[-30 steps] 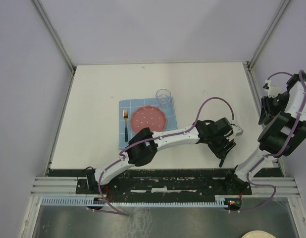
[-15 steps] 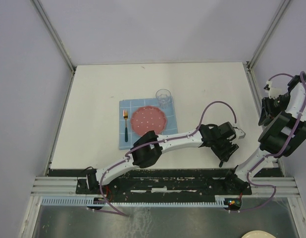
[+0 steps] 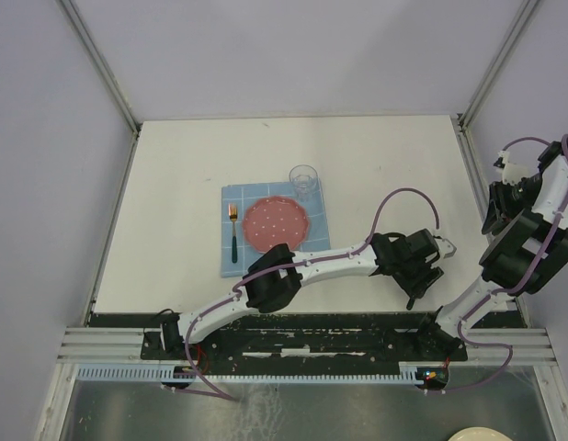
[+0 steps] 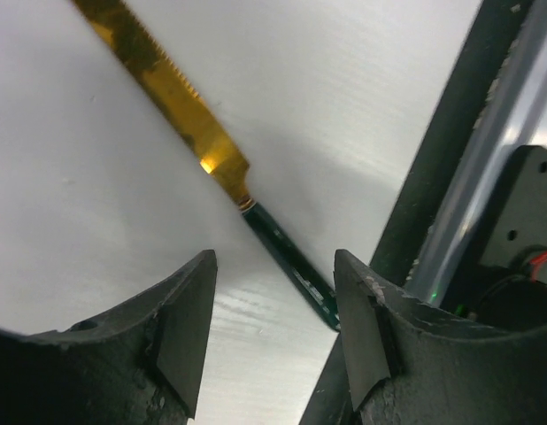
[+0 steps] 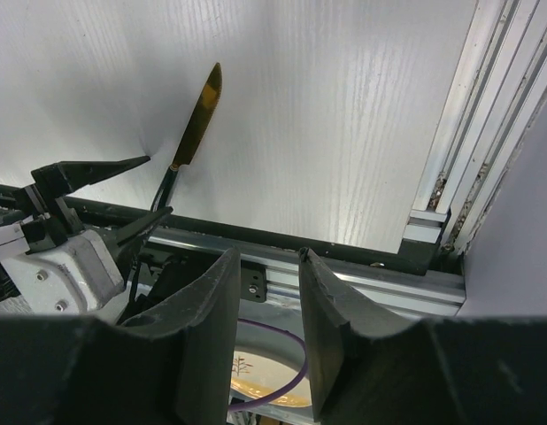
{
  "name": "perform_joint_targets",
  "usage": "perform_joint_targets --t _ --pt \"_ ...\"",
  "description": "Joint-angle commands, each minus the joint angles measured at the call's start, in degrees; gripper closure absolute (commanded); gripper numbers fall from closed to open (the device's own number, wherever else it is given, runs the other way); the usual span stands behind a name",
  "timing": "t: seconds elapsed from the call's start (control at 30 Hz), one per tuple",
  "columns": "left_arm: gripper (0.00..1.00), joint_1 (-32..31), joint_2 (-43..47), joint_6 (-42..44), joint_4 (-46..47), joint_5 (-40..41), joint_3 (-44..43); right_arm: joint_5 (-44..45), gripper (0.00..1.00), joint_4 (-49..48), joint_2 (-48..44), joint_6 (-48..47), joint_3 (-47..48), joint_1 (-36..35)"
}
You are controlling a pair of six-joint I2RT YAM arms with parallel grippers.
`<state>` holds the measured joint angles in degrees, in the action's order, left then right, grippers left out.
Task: Set the dinner table for one person
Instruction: Pick up the knife at the center of the board.
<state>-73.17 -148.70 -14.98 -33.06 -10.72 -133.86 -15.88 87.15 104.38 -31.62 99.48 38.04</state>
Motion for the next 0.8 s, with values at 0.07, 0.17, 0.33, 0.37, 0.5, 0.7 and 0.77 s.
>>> perform_joint_targets --t 0.07,0.17,0.33,0.37,0.5,0.7,0.77 --pt "0.38 -0.5 -0.2 2.3 -3.1 5.7 2.0 -1.7 0.6 0.9 -2.9 -0.5 1.1 0.3" --pt "0.39 -0.5 -0.2 2.4 -3.5 6.3 2.8 -2.0 0.6 0.9 -3.4 -0.4 1.1 0.3" --pt "0.4 -0.5 -0.5 2.9 -5.0 8.1 4.5 -1.8 0.6 1.1 -3.8 -0.6 0.9 0.4" --pt "0.4 -0.6 -0.6 2.9 -5.4 8.3 4.6 -1.8 0.6 1.1 -3.9 -0.7 0.7 0.4" --pt "0.4 -0.5 -1.1 1.7 -5.9 8.7 4.3 -2.1 0.6 1.2 -4.3 -0.9 0.5 0.5" --pt "0.4 -0.5 -0.4 0.1 -6.0 5.4 3.5 -2.6 0.6 1.9 -3.1 -0.8 2.4 0.5" --pt "0.4 -0.5 0.0 -0.1 -6.1 4.7 3.7 -3.0 0.6 2.3 -2.5 -0.5 3.4 0.6"
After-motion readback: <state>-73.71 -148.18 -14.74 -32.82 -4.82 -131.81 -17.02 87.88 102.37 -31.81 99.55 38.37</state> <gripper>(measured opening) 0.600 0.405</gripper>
